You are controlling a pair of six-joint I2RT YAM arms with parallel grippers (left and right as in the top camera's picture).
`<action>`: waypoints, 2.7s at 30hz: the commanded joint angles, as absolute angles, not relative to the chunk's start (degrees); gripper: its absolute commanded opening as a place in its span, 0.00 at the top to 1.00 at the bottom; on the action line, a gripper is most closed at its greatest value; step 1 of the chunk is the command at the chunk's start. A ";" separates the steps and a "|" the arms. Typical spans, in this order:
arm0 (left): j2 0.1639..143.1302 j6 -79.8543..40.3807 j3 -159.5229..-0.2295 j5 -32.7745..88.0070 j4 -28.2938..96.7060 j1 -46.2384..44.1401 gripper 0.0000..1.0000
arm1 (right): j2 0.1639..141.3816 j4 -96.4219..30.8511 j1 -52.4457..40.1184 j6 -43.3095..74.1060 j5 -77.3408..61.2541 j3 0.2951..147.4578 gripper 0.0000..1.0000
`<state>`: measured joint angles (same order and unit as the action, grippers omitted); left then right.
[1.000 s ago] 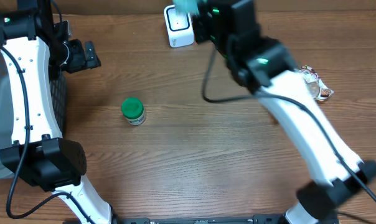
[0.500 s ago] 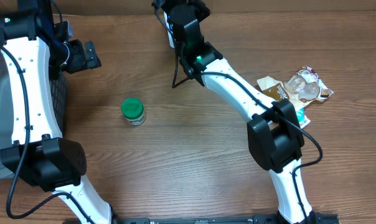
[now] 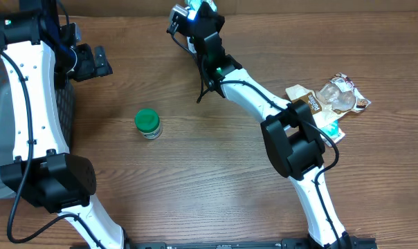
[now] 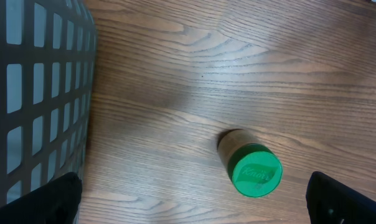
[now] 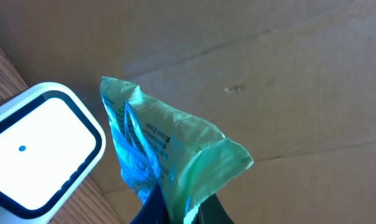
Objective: Scan the item barcode
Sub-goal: 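Hold the green packet in front of the scanner, then carry the green packet right and drop it on the pile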
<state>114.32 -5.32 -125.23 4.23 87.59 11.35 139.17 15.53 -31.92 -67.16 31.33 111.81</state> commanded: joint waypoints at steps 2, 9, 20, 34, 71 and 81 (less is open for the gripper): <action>112.81 -3.81 -125.40 4.01 87.55 11.60 0.00 | 140.29 16.86 -31.29 -67.81 30.85 112.86 0.96; 112.81 -3.81 -125.40 4.01 87.55 11.60 0.00 | 140.53 18.02 -31.09 -67.85 30.96 112.86 0.96; 112.81 -3.81 -125.40 4.01 87.55 11.60 0.00 | 140.14 17.87 -31.68 -66.52 33.61 112.86 0.96; 112.81 -3.81 -125.40 4.01 87.55 11.60 0.00 | 123.90 -6.74 -34.02 -40.32 33.01 112.86 0.96; 112.81 -3.81 -125.40 4.01 87.55 11.60 0.00 | 90.56 -54.98 20.64 21.39 -17.26 76.40 0.96; 112.81 -3.81 -125.40 4.01 87.55 11.60 0.01 | 90.56 -45.25 22.26 22.74 -11.79 66.59 0.73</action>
